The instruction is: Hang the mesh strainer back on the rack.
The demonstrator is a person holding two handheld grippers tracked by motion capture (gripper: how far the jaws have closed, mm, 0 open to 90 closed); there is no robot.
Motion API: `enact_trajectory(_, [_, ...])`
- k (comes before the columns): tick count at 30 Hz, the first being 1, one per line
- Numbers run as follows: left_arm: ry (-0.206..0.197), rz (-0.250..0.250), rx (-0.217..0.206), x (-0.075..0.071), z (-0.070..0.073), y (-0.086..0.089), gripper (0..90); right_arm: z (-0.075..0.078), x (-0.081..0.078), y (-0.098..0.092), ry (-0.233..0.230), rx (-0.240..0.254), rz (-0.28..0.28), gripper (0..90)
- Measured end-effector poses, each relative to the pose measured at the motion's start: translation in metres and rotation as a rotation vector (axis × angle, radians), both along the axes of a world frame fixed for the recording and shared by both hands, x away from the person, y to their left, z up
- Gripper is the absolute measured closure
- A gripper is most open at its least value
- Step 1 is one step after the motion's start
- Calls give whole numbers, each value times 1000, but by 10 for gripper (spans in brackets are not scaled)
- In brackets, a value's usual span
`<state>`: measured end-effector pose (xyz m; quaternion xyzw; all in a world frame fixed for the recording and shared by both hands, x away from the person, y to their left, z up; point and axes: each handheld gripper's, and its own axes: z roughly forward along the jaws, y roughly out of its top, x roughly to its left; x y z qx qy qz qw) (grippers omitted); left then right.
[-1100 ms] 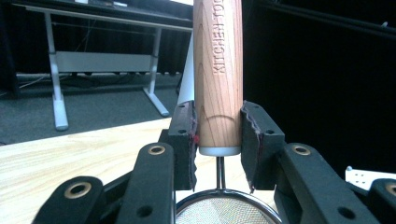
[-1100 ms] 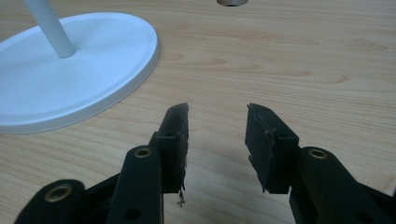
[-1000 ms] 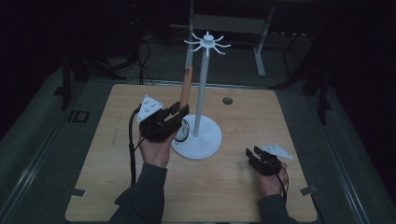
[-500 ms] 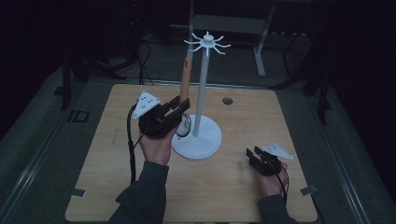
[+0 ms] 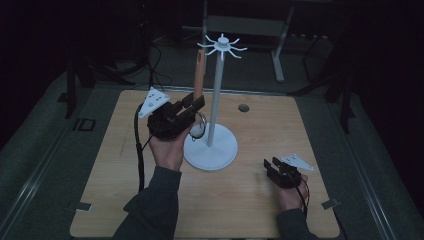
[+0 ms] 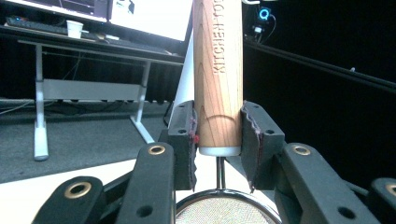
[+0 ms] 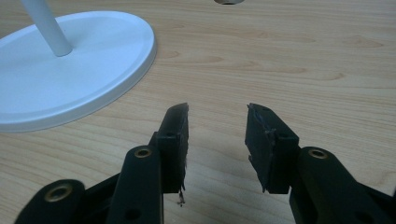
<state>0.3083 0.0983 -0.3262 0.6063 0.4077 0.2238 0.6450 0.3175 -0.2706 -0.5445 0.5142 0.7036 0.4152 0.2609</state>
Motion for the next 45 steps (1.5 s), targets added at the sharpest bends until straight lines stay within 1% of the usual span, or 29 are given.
enact_trajectory(2, [8, 0, 1, 2, 1, -1, 685, 0, 0, 0, 0, 2, -2, 589])
enact_trajectory(7, [25, -2, 24, 9, 0, -5, 684, 0, 0, -1, 0, 1, -3, 589])
enact_trajectory(11, [38, -5, 28, 14, 1, -7, 684, 0, 0, 0, 1, 2, -3, 589])
enact_trajectory(15, [44, -8, 35, 18, 2, -10, 684, 0, 0, -1, 1, 3, -6, 589])
enact_trajectory(17, [47, -7, 47, 19, 2, -11, 683, 0, -1, -1, 1, 3, -6, 589])
enact_trajectory(18, [50, -12, 44, 20, 2, -11, 682, 0, -1, -1, 0, 3, -5, 588])
enact_trajectory(19, [60, -23, 50, 21, 2, -11, 679, 0, -1, -1, 1, 2, -5, 589])
enact_trajectory(20, [72, -29, 53, 23, 2, -11, 672, 0, -1, -1, 2, 3, -6, 588])
enact_trajectory(21, [77, -28, 52, 24, 1, -11, 641, 0, -1, -1, 2, 4, -7, 589])
enact_trajectory(22, [80, -26, 53, 24, 1, -10, 572, 0, -1, -1, 0, 3, -7, 589])
enact_trajectory(23, [80, -22, 54, 24, 0, -10, 572, 0, -1, -1, 0, 3, -7, 589])
enact_trajectory(25, [73, -5, 65, 23, 0, -10, 544, 0, -1, -1, 0, 2, -7, 588])
enact_trajectory(28, [57, 25, 90, 20, 0, -12, 524, 0, -1, -1, 0, 2, -8, 589])
enact_trajectory(30, [54, 30, 93, 20, 0, -12, 520, 0, -1, -1, 0, 2, -8, 588])
enact_trajectory(31, [48, 46, 102, 18, 1, -12, 512, 1, -1, -2, -1, 2, -8, 588])
enact_trajectory(33, [44, 61, 113, 17, 1, -12, 502, 1, -1, -2, -1, 3, -9, 588])
enact_trajectory(41, [49, 61, 126, 17, 1, -11, 473, 1, -1, -2, 0, 0, -8, 587])
enact_trajectory(43, [47, 67, 133, 17, 1, -11, 472, 1, -1, -2, -1, 0, -8, 586])
enact_trajectory(44, [47, 67, 148, 16, 1, -12, 471, 1, -1, -3, 0, -2, -9, 586])
enact_trajectory(45, [46, 68, 154, 16, 1, -12, 471, 1, -1, -3, 0, -3, -9, 586])
